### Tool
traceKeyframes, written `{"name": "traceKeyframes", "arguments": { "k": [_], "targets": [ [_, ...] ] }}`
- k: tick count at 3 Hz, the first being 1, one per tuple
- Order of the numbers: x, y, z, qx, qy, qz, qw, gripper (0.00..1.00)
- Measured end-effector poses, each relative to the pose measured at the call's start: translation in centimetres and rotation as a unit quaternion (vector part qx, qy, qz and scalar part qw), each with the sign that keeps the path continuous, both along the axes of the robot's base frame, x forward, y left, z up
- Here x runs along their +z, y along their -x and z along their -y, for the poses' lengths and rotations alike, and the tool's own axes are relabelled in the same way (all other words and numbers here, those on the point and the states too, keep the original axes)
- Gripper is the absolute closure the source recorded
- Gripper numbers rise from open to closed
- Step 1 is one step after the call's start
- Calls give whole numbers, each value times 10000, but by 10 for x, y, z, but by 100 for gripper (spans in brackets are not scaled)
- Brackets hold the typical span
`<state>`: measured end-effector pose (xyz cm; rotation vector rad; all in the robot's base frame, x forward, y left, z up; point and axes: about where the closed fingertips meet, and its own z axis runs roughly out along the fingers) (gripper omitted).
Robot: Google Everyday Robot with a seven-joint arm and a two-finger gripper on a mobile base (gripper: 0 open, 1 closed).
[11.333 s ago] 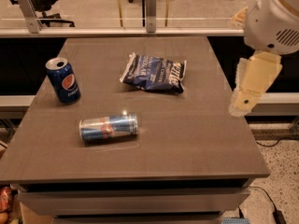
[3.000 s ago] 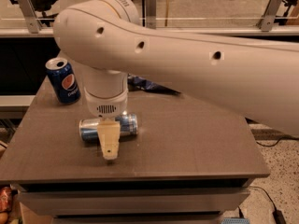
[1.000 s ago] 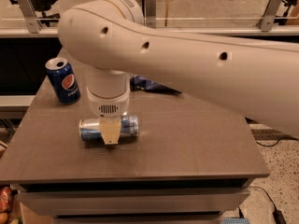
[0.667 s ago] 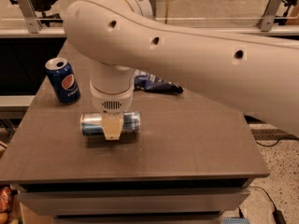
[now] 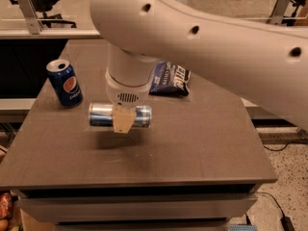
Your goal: Place redbull can upright
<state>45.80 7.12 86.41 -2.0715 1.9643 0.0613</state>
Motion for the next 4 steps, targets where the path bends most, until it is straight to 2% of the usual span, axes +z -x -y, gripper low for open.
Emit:
{"name": "traceKeyframes", "arguments": {
  "k": [1,2,4],
  "targets": [
    [9,-7,4,-79,-382,115,9992,100],
    [14,-13,7,-121,-785,202,9966,100],
    [19,-22,3,-57,-1564,383,9869,100]
  ]
}}
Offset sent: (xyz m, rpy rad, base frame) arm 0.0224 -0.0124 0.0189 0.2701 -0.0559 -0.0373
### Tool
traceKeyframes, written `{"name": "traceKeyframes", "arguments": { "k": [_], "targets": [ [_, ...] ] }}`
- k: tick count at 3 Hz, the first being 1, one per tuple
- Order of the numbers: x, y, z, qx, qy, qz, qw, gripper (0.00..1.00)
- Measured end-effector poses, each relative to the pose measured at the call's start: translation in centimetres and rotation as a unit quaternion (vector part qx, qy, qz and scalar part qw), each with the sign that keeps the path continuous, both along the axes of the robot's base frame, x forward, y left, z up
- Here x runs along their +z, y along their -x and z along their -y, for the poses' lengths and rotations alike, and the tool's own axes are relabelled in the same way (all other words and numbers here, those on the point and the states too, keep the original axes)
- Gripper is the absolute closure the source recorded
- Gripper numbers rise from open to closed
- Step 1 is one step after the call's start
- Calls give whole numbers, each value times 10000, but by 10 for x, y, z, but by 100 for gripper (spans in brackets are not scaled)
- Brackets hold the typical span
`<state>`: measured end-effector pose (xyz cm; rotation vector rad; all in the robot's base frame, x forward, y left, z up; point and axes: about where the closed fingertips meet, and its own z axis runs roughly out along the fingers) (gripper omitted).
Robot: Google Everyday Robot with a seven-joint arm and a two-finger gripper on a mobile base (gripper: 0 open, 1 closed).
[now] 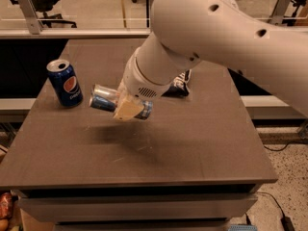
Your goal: Place redbull can upright
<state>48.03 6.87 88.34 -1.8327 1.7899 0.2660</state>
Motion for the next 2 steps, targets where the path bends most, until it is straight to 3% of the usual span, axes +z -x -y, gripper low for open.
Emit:
{"name": "traceKeyframes", "arguments": {
  "k": [2],
  "targets": [
    [4,-3,-8,141,-701,96,9974,100]
  ]
}}
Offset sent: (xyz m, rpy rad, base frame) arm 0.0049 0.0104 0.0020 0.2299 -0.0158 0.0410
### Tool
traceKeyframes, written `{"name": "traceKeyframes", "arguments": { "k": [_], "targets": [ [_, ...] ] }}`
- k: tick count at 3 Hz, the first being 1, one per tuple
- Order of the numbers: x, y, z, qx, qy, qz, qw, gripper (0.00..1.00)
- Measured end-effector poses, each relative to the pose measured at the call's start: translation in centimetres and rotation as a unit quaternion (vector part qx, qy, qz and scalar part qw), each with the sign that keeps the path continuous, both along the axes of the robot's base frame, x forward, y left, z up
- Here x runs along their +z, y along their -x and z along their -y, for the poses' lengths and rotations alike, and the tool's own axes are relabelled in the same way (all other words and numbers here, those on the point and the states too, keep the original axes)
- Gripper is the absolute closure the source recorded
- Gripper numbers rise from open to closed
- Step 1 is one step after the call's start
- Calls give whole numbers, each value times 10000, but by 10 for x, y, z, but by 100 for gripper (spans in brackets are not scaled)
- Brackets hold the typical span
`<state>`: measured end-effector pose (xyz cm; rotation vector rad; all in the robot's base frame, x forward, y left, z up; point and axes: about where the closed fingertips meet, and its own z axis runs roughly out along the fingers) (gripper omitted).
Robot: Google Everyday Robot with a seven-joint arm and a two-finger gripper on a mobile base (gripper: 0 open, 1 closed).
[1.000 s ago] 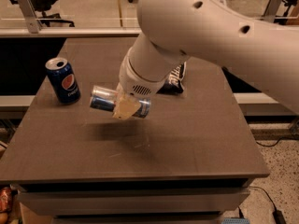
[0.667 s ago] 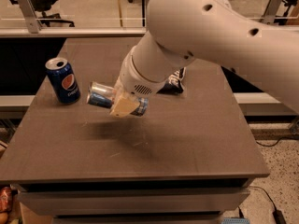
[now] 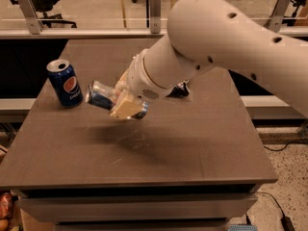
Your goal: Place redbull can upright
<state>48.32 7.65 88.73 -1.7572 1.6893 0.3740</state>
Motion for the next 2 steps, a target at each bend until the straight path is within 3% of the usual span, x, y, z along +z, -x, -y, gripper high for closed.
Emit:
{"name": "traceKeyframes", "arguments": {
  "k": [2],
  "targets": [
    [-4,1,-6,67,-684,-42,9976,100]
  ]
}}
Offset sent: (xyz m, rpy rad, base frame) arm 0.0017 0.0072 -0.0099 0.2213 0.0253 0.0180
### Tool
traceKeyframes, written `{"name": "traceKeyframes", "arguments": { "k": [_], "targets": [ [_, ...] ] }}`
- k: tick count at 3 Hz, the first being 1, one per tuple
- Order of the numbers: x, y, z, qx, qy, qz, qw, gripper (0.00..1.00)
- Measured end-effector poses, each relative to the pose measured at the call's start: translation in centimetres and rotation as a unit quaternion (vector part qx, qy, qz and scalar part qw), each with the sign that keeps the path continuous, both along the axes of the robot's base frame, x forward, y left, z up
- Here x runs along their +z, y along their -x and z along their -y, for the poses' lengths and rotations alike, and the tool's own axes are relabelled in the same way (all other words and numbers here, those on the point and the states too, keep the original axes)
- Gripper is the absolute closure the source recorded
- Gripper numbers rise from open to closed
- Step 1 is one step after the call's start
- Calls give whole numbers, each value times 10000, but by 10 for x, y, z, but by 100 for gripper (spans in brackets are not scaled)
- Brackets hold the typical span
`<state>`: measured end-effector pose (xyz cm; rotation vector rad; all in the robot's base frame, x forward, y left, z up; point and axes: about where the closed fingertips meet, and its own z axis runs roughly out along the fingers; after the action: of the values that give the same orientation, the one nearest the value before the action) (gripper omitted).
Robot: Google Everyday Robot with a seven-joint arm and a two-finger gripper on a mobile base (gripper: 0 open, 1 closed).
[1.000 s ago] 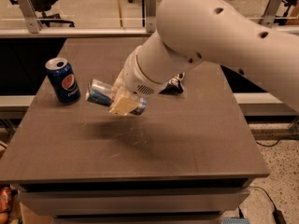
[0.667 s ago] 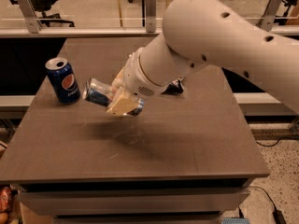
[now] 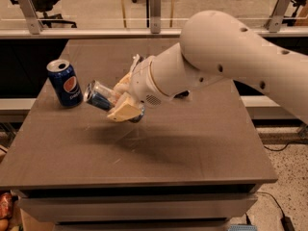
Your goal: Place redbull can upright
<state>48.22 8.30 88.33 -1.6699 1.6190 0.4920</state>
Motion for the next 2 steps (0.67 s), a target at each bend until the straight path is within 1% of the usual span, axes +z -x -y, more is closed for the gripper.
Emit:
{"name": "traceKeyframes", "arguments": {
  "k": [1,2],
  "targets": [
    [-2,0,-3,60,-246,-27,9997,100],
    [-4,1,-6,114,-615,-69,9980,100]
  ]
}}
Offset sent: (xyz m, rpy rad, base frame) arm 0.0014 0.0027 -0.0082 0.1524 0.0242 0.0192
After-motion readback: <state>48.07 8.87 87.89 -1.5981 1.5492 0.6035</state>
